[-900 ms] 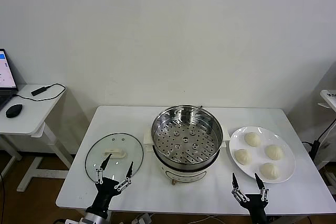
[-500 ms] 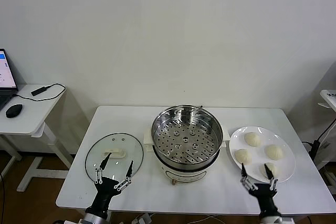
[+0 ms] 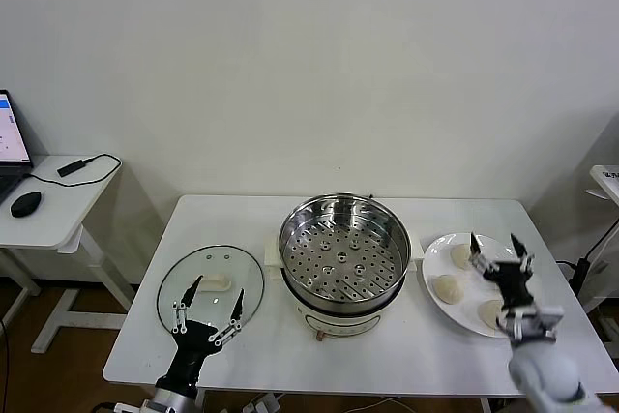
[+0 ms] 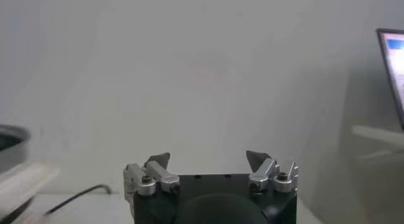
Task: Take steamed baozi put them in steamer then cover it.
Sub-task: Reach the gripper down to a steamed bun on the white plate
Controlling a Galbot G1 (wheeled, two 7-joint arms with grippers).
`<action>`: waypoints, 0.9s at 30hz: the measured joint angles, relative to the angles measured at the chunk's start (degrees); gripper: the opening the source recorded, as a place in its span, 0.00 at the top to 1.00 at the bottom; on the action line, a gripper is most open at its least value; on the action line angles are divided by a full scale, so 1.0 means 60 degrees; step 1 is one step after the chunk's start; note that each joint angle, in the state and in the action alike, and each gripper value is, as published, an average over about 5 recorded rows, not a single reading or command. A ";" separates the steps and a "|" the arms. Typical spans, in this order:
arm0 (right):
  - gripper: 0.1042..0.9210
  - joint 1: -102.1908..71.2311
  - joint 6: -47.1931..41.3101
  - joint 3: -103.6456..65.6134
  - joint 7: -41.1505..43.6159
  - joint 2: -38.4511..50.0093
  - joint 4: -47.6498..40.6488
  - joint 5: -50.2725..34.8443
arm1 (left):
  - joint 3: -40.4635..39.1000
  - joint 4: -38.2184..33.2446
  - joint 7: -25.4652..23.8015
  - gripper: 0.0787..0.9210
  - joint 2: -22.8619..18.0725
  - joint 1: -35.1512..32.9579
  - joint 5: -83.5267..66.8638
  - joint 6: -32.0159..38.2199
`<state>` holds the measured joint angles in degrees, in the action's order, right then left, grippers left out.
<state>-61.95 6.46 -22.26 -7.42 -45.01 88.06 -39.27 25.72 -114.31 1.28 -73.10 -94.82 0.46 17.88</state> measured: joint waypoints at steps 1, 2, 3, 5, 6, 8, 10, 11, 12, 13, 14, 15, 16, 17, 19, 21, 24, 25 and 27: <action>0.12 0.0323 -0.0047 0.0229 0.0264 0.0196 -0.0242 -0.0076 | 0.0003 -0.0004 0.0001 0.12 -0.0004 0.0005 -0.0001 -0.0005; 0.12 0.0640 -0.0082 0.0467 0.0575 0.0392 -0.0484 -0.0123 | 0.0006 -0.0010 0.0002 0.12 -0.0006 0.0009 -0.0001 -0.0009; 0.12 0.0971 -0.0114 0.0728 0.0945 0.0599 -0.0740 -0.0140 | 0.0010 -0.0018 0.0003 0.12 -0.0006 0.0011 -0.0003 -0.0013; 0.12 0.1649 -0.0164 0.1299 0.1811 0.1012 -0.1260 -0.0094 | 0.0025 -0.0050 0.0004 0.12 -0.0002 0.0007 -0.0015 -0.0031; 0.12 0.2007 -0.0182 0.1609 0.2302 0.1210 -0.1527 -0.0035 | 0.0037 -0.0072 0.0005 0.12 0.0001 0.0005 -0.0028 -0.0047; 0.12 0.2748 -0.0206 0.2259 0.3322 0.1554 -0.2050 0.0146 | 0.0069 -0.0121 0.0004 0.12 0.0004 0.0010 -0.0062 -0.0086; 0.12 0.3543 -0.0218 0.2958 0.4380 0.1821 -0.2570 0.0410 | 0.0096 -0.0171 0.0004 0.12 0.0002 0.0031 -0.0095 -0.0133; 0.12 0.3943 -0.0222 0.3308 0.4893 0.1925 -0.2818 0.0563 | 0.0105 -0.0193 0.0003 0.12 0.0000 0.0044 -0.0108 -0.0154; 0.12 0.4357 -0.0226 0.3670 0.5412 0.2014 -0.3068 0.0735 | 0.0110 -0.0213 0.0003 0.12 -0.0003 0.0055 -0.0123 -0.0177; 0.12 0.4772 -0.0227 0.4031 0.5924 0.2089 -0.3314 0.0921 | 0.0113 -0.0235 0.0003 0.12 -0.0005 0.0061 -0.0140 -0.0203; 0.12 0.5173 -0.0226 0.4379 0.6408 0.2145 -0.3549 0.1118 | 0.0115 -0.0255 0.0003 0.12 -0.0009 0.0066 -0.0159 -0.0228; 0.12 0.5575 -0.0225 0.4728 0.6885 0.2188 -0.3786 0.1330 | 0.0118 -0.0277 0.0003 0.12 -0.0015 0.0067 -0.0176 -0.0252; 0.12 0.5971 -0.0223 0.5071 0.7345 0.2215 -0.4017 0.1558 | 0.0120 -0.0300 0.0003 0.12 -0.0022 0.0066 -0.0192 -0.0275; 0.12 0.6346 -0.0219 0.5396 0.7774 0.2227 -0.4241 0.1794 | 0.0122 -0.0324 0.0004 0.12 -0.0033 0.0064 -0.0204 -0.0296; 0.12 0.7072 -0.0205 0.6030 0.8586 0.2204 -0.4686 0.2314 | 0.0129 -0.0370 0.0004 0.12 -0.0058 0.0055 -0.0221 -0.0335; 0.12 0.7735 -0.0177 0.6605 0.9297 0.2121 -0.5117 0.2858 | 0.0146 -0.0416 0.0007 0.12 -0.0088 0.0037 -0.0233 -0.0369; 0.12 0.8616 -0.0110 0.7328 1.0179 0.1902 -0.5760 0.3681 | 0.0191 -0.0472 0.0011 0.12 -0.0124 0.0004 -0.0248 -0.0404; 0.12 0.8874 -0.0080 0.7532 1.0431 0.1809 -0.5974 0.3961 | 0.0210 -0.0487 0.0012 0.12 -0.0133 -0.0009 -0.0253 -0.0409; 0.12 0.9321 -0.0011 0.7897 1.0870 0.1602 -0.6387 0.4514 | 0.0249 -0.0510 0.0014 0.12 -0.0148 -0.0035 -0.0262 -0.0414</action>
<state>-6.02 6.39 25.13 57.80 -35.40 49.74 -12.18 27.21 -117.36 1.36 -73.99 -95.03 -1.11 15.40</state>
